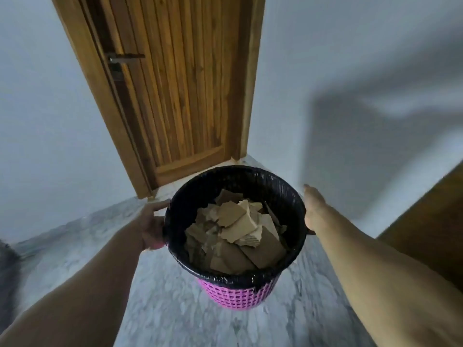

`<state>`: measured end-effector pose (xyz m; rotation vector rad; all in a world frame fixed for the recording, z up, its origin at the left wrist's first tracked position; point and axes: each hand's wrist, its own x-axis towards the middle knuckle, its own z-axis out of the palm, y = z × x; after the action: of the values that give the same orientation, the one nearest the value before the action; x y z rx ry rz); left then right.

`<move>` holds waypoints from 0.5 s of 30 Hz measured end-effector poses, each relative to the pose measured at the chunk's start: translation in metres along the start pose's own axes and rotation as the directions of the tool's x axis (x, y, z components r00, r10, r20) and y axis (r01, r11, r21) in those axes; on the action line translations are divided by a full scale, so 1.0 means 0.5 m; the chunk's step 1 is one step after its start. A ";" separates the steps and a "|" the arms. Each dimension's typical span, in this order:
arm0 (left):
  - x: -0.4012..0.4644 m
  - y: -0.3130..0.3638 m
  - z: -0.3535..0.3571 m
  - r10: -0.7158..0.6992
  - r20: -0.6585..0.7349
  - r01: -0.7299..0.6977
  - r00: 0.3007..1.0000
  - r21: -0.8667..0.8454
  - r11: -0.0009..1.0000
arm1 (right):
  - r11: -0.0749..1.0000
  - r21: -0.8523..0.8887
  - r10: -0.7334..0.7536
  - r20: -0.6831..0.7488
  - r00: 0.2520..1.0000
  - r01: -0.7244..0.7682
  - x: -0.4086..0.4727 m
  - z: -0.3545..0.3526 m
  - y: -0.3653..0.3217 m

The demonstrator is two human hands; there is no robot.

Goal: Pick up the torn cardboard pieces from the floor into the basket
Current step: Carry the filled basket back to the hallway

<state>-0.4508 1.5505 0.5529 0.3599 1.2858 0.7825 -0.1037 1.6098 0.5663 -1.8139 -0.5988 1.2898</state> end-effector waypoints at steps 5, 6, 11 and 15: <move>0.008 -0.098 0.145 -0.027 -0.073 0.034 0.997 0.107 0.994 | 0.996 -0.053 0.051 -0.351 0.935 -0.074 -0.076 -0.183 0.141; 0.007 -0.128 0.166 -0.001 -0.127 0.017 0.992 0.128 0.992 | 0.994 -0.063 0.055 -0.392 0.918 -0.086 -0.102 -0.214 0.169; -0.019 -0.255 0.274 0.153 -0.216 -0.089 0.964 0.278 0.956 | 0.989 -0.056 0.085 -0.551 0.830 -0.139 -0.214 -0.357 0.272; -0.048 -0.340 0.365 0.160 -0.168 -0.087 0.973 0.375 0.923 | 0.989 -0.005 0.116 -0.607 0.786 -0.150 -0.313 -0.478 0.354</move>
<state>-0.2260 1.4477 0.5105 0.6839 1.6120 0.6947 0.0480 1.3111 0.5398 -2.1962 -0.1447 0.6957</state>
